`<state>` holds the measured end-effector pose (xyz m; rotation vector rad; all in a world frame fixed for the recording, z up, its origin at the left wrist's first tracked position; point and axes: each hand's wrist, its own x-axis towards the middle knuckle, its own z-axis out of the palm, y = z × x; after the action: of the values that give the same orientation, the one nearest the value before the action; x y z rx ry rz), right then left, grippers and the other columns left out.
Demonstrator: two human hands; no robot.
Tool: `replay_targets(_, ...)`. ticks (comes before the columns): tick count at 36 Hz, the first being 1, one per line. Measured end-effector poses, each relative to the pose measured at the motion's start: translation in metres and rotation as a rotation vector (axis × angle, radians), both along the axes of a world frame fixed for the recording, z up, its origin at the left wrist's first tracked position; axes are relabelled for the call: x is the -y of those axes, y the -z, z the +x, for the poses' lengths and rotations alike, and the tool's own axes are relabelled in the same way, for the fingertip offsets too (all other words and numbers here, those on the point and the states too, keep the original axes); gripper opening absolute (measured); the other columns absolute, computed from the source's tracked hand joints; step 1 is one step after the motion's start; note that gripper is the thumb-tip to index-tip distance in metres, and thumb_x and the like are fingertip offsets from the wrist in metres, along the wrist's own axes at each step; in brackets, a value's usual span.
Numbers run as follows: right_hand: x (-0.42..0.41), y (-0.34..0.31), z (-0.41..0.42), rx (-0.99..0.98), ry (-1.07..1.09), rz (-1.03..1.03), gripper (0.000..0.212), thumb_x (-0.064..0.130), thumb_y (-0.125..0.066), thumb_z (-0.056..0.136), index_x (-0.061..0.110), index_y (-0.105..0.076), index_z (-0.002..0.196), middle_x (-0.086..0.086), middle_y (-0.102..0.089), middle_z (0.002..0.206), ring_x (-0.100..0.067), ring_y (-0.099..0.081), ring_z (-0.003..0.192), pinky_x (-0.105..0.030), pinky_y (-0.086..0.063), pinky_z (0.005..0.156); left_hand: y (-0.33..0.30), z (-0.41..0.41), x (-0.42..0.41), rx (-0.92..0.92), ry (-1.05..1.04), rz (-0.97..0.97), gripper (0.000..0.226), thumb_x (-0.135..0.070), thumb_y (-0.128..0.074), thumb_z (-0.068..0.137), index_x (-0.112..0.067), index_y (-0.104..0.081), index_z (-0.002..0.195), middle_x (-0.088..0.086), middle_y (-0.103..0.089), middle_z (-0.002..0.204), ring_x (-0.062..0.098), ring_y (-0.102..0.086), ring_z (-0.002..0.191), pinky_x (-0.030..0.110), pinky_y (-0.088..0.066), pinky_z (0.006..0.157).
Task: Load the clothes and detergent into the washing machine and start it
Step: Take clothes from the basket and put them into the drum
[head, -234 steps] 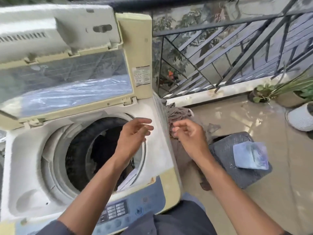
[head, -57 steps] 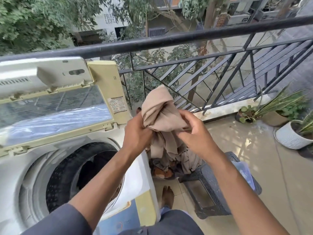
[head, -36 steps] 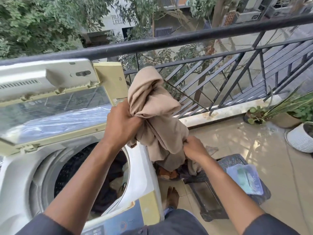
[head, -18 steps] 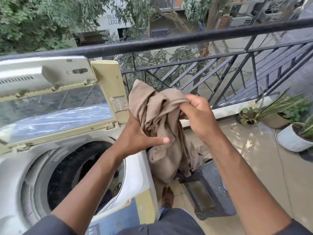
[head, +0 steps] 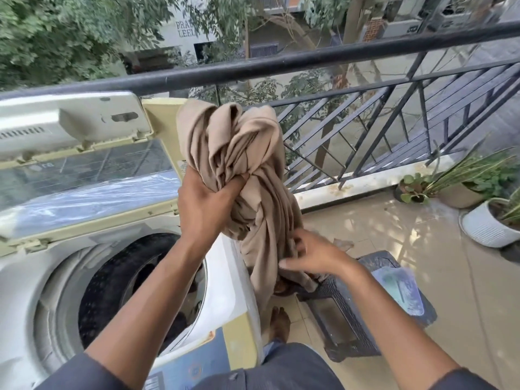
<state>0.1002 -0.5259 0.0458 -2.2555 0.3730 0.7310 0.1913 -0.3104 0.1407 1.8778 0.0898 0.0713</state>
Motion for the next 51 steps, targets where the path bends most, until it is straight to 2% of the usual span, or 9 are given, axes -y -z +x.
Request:
replay_targets(5,-0.032,0.038,-0.007,0.008,0.084,0.074,0.137,0.079,-0.083,0.058,0.023,-0.014,0.163,0.009,-0.029,0.161,-0.013,-0.034,0.148,-0.029,-0.033,0.119,-0.009,0.001,0.006,-0.007,-0.022,-0.129,0.06,-0.042,-0.092,0.071,-0.029,-0.068,0.125,-0.012,-0.078,0.114,0.011,-0.074,0.108,0.046,-0.061,0.096)
replay_targets(12,-0.054,0.062,0.0,0.148,0.692,0.325,0.036,0.033,-0.06,0.104,0.013,-0.064,0.133,-0.005,-0.068,0.131,-0.025,-0.062,0.124,-0.035,-0.049,0.104,-0.002,-0.006,0.006,-0.07,-0.02,-0.248,0.053,-0.029,-0.093,0.075,-0.023,-0.069,0.122,-0.009,-0.08,0.112,0.01,-0.076,0.106,0.044,-0.061,0.096)
replay_targets(17,-0.015,0.041,0.0,0.145,0.929,0.364,0.026,0.017,-0.046,0.108,0.011,-0.066,0.124,-0.009,-0.071,0.119,-0.024,-0.064,0.105,-0.039,-0.053,0.094,0.01,-0.001,-0.009,-0.036,-0.013,-0.037,0.064,-0.047,-0.09,0.07,-0.033,-0.063,0.127,-0.014,-0.076,0.116,0.01,-0.072,0.11,0.047,-0.06,0.096)
replay_targets(22,0.02,-0.022,0.001,0.376,1.017,0.479,0.033,0.005,-0.043,0.105,0.016,-0.064,0.082,0.002,-0.063,0.069,-0.012,-0.055,0.061,-0.018,-0.043,0.046,0.019,-0.002,-0.015,-0.02,0.059,0.132,0.056,-0.045,-0.087,0.074,-0.036,-0.062,0.123,-0.014,-0.075,0.115,0.015,-0.071,0.108,0.048,-0.06,0.092)
replay_targets(33,-0.008,-0.123,0.024,0.748,0.699,0.841,0.023,0.007,-0.056,0.099,0.013,-0.078,0.096,-0.003,-0.072,0.096,-0.017,-0.064,0.093,-0.037,-0.052,0.088,0.019,-0.02,0.003,-0.183,0.494,-0.035,0.074,-0.029,-0.09,0.081,-0.033,-0.047,0.141,-0.025,-0.067,0.121,-0.005,-0.068,0.111,0.015,-0.056,0.085)
replay_targets(36,-0.023,-0.129,0.028,0.715,0.632,0.838,0.015,0.011,-0.059,0.097,0.011,-0.074,0.099,-0.003,-0.07,0.088,-0.016,-0.063,0.084,-0.032,-0.052,0.078,0.014,-0.025,0.012,-0.195,0.6,-0.038,0.08,-0.038,-0.092,0.069,-0.042,-0.047,0.135,-0.019,-0.068,0.129,0.007,-0.069,0.119,0.035,-0.06,0.091)
replay_targets(41,-0.035,-0.133,0.027,0.66,0.367,0.803,0.03,-0.013,-0.054,0.088,0.013,-0.068,0.091,0.013,-0.067,0.066,0.002,-0.058,0.061,-0.017,-0.045,0.053,0.021,-0.03,0.033,-0.072,0.291,0.05,0.083,-0.049,-0.1,0.06,-0.036,-0.057,0.129,-0.017,-0.071,0.121,0.009,-0.068,0.115,0.033,-0.055,0.098)
replay_targets(45,-0.025,-0.131,0.024,0.606,0.234,0.787,0.038,-0.007,-0.064,0.078,0.009,-0.069,0.112,-0.011,-0.074,0.101,-0.018,-0.065,0.094,-0.045,-0.055,0.081,0.027,-0.024,0.034,-0.108,0.064,0.154,0.075,-0.061,-0.08,0.069,-0.027,-0.057,0.132,-0.012,-0.071,0.114,0.017,-0.067,0.104,0.034,-0.054,0.087)
replay_targets(51,0.004,-0.095,0.018,0.614,0.293,0.569,0.04,0.002,-0.063,0.07,0.023,-0.069,0.104,-0.002,-0.076,0.103,-0.01,-0.067,0.096,-0.026,-0.052,0.086,0.032,-0.009,0.024,-0.089,0.026,0.178,0.044,-0.057,-0.069,0.075,-0.03,-0.071,0.11,-0.012,-0.077,0.094,0.015,-0.074,0.091,0.044,-0.063,0.079)
